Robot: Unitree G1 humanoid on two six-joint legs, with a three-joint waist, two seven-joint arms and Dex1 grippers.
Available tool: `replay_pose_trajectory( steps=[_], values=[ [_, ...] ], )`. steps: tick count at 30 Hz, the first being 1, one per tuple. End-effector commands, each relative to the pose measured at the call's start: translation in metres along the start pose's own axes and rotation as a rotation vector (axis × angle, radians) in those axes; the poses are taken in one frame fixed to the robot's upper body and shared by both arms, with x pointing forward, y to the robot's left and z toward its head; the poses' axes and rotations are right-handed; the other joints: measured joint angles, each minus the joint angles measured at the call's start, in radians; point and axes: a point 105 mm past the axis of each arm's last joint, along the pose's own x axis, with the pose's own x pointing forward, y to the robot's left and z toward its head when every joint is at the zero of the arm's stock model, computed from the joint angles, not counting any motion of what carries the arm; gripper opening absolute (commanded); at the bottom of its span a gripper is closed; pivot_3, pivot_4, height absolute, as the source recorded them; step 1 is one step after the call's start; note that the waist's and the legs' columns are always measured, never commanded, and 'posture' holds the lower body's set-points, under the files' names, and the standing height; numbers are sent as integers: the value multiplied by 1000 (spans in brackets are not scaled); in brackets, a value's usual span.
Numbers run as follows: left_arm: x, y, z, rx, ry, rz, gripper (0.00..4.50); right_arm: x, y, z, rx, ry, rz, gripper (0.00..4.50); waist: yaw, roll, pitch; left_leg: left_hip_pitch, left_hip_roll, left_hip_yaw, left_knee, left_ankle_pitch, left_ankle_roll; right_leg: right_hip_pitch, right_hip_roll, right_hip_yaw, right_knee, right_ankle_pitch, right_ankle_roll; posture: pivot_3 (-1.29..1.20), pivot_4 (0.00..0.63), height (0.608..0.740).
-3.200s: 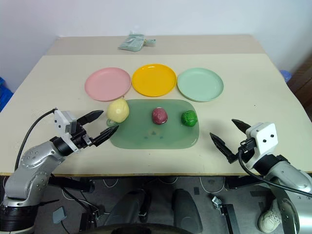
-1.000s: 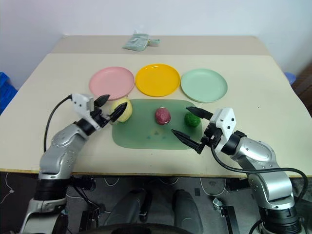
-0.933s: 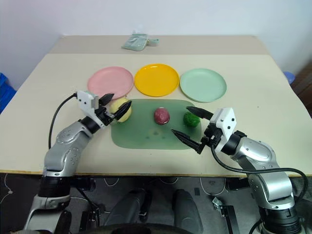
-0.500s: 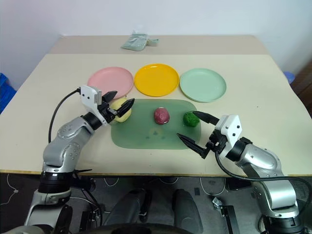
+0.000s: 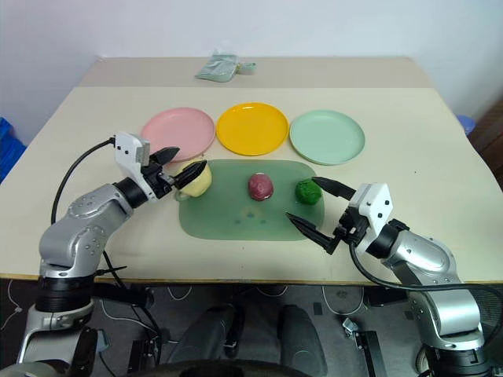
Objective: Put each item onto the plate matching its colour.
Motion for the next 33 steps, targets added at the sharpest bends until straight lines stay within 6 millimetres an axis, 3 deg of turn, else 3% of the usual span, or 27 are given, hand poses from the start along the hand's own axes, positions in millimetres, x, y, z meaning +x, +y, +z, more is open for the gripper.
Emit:
replay_pose_trajectory(
  steps=[1, 23, 26, 29, 33],
  values=[
    [-7, -2, 10, 3, -12, -14, 4500, 0, -2, 11, -33, -19, 4, 4462, 0, 0, 0, 0, 0, 0, 0, 0, 0, 0, 0, 0, 0, 0, 0, 0, 150, 740],
    [5, 23, -17, -36, 243, 130, 4500, -7, -4, 8, -29, -2, -11, 4462, 1, 0, 0, 0, 0, 0, 0, 0, -1, 0, 0, 0, 0, 0, 0, 0, 150, 740],
    [8, 21, -18, -52, 247, 102, 3709, -8, -4, 7, -29, -1, -15, 4500, 1, 0, 0, 0, 0, 0, 0, 0, -1, 0, 0, 0, 0, 0, 0, 0, 150, 740],
    [9, 19, -20, -61, 259, 84, 2542, -9, -4, 5, -29, 0, -21, 4500, 2, 0, 0, 0, 0, 0, 0, 0, -1, 0, 0, 0, 0, 0, 0, 0, 150, 740],
    [10, 20, -18, -52, 264, 74, 2333, -8, -4, 7, -32, -4, -29, 4500, 1, 0, 0, 0, 0, 0, 0, 0, -1, 0, 0, 0, 0, 0, 0, 0, 150, 740]
  ],
)
